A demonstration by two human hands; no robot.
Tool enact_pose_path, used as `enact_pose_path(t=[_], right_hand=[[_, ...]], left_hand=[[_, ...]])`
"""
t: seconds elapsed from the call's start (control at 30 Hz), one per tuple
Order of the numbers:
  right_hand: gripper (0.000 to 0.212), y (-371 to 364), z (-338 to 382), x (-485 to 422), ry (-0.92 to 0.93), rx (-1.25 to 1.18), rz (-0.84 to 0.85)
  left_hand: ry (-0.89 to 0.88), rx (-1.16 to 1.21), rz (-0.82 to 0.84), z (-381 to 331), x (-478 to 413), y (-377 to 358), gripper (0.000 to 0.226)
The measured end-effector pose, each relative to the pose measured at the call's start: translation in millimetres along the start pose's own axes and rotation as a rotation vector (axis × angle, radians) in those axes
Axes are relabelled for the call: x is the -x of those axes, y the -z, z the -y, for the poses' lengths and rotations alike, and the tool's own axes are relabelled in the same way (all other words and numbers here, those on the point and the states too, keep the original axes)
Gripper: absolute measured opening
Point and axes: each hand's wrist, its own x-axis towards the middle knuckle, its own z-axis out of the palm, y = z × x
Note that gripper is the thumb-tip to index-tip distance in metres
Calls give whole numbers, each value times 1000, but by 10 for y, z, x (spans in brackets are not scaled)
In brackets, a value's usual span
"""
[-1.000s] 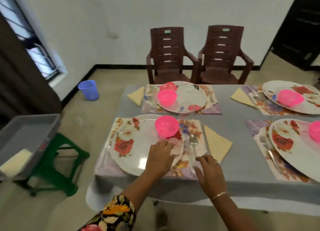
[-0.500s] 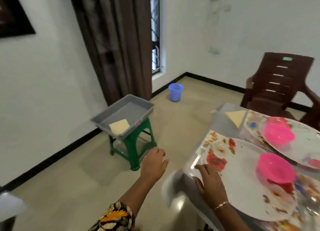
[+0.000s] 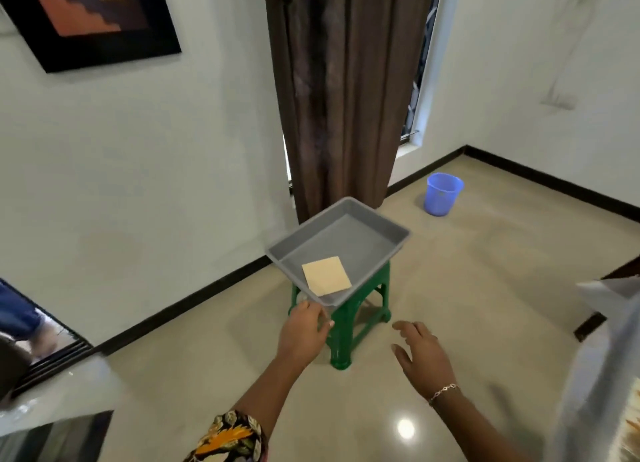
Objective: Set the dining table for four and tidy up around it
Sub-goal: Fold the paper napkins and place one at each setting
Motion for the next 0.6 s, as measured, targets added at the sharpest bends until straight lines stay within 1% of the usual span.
enact_pose_path(t=[0.1, 0.2, 0.33, 0.43, 0.53, 0.6], right_hand=[[30, -133, 109, -432, -18, -23, 69], [28, -247, 172, -891, -70, -29, 128], [25, -462, 203, -1557, -148, -97, 180], [25, -640, 162, -2112, -216, -155, 264], [23, -760, 144, -2589, -353, -225, 337], [23, -842, 125, -2865, -425, -269, 382]], left_hand=[[34, 30, -19, 220, -342, 98, 20], [75, 49, 11, 407, -711, 103, 20], [108, 30, 132, 604, -1307, 58, 23], [143, -7, 221, 724, -1772, 60, 26], [191, -10, 288, 844, -2157, 84, 25], [193, -19, 328, 919, -2425, 72, 27]])
